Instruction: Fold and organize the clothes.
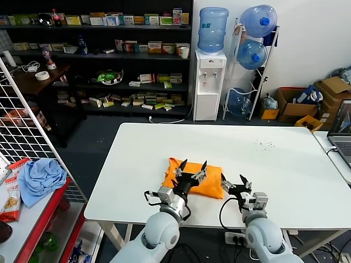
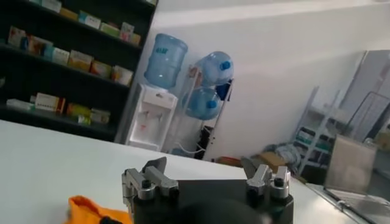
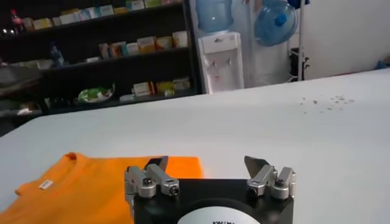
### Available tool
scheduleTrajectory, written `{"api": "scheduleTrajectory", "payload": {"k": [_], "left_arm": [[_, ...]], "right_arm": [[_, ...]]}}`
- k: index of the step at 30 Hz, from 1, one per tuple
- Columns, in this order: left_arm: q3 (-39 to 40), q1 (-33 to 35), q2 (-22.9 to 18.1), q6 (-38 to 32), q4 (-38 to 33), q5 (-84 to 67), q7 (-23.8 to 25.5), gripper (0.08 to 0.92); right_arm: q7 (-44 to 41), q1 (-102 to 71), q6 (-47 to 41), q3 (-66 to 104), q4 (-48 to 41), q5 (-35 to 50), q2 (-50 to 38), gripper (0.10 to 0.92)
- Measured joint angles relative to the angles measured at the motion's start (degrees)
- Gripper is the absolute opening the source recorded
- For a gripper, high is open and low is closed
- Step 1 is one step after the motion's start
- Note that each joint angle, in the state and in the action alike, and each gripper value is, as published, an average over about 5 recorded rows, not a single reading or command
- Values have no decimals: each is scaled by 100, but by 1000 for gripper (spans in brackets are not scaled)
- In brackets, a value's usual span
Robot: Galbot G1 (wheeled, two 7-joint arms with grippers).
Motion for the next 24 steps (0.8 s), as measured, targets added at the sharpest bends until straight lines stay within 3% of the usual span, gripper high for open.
{"api": "scheduleTrajectory", "payload": {"k": [11,24], "left_arm": [[-372,284,601,-194,-252,-49,112,823],[-635,530,842,-316,-404,-93,153,823]], "right_arm": [[78,493,286,-79,-790,399,471,792],[-40,983,459,-193,-1619,497,813,428]]}}
